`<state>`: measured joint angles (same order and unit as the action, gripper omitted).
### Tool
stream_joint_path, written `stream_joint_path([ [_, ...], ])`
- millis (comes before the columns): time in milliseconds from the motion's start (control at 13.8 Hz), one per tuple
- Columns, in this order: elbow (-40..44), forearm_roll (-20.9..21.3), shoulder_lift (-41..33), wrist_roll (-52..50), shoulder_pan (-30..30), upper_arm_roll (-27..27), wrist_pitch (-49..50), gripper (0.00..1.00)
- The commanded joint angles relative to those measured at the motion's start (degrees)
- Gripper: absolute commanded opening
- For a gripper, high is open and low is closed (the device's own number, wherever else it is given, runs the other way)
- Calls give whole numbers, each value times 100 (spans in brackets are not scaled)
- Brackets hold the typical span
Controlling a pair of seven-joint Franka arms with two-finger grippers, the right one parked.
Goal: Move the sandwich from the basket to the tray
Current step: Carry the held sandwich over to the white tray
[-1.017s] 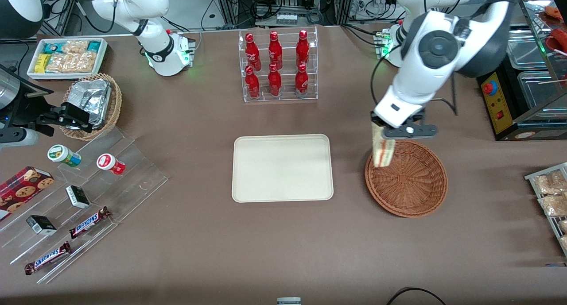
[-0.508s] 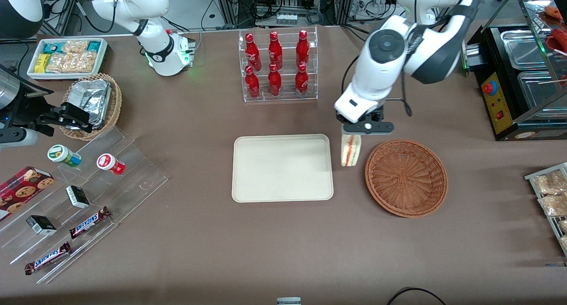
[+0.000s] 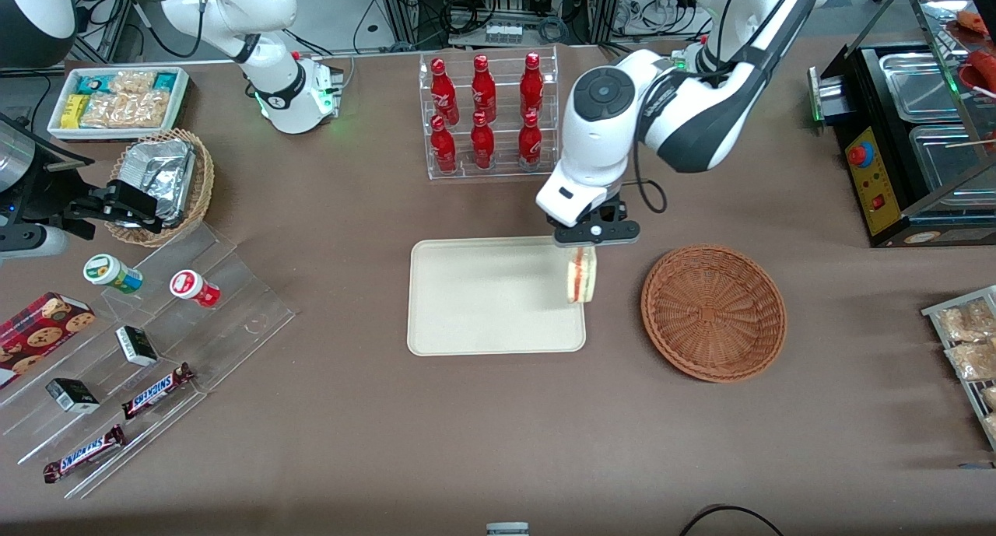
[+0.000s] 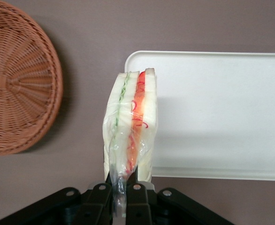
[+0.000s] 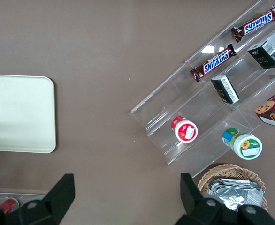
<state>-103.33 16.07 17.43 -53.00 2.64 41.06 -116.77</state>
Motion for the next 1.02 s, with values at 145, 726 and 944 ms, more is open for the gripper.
stream_joint_path([
  [145,472,519,769,-395,-9,262,15,0],
  [726,894,1424,1763,-807,43,544,-329,0],
  [944,911,2065,2044,-1290,175,605,-329,0],
])
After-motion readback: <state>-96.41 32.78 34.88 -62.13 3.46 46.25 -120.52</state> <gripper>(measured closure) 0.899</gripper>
